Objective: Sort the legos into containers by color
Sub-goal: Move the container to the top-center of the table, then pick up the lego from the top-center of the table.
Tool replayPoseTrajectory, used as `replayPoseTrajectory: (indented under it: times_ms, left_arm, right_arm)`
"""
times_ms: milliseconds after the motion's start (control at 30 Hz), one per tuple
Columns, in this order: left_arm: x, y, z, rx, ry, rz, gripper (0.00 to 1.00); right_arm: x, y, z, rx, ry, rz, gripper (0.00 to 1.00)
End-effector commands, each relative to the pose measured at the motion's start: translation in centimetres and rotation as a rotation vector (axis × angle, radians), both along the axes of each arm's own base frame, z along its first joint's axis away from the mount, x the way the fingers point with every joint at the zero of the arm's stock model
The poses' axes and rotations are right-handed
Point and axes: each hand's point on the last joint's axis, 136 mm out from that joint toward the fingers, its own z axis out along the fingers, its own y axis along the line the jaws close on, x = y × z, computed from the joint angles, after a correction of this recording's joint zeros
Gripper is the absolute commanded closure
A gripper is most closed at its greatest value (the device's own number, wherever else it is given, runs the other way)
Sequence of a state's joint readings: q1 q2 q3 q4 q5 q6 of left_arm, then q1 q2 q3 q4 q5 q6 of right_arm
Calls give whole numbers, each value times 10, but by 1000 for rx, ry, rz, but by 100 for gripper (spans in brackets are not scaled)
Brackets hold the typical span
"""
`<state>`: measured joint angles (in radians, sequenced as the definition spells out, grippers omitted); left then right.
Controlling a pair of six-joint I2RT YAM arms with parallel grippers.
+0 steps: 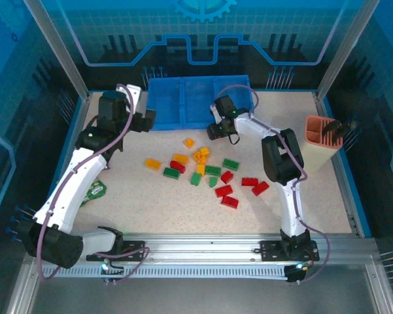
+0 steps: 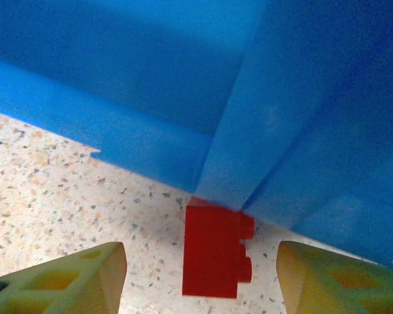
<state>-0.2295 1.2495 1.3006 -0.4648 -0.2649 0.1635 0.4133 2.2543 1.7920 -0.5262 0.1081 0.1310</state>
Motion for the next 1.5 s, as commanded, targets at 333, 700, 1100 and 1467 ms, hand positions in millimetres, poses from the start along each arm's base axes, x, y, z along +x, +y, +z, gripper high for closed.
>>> replayPoseTrajectory:
  times_ms: [333,700,1100,1467]
  left_arm:
    - [-4,0,-13,4,10,6,1]
    - [-4,1,-10,18,-1,3,1]
    - [-6,2,-7,18,-10,6,1]
    - [-6,1,-7,17,-11,3,1]
  right_arm:
    - [5,1,-22,-105,49,-10,50]
    - [-5,0,-35,-143,77,-16,50]
    - [-7,-11,-31,-180,54,-43,47]
    - [-11,-16,-39,-200,64,-63,52]
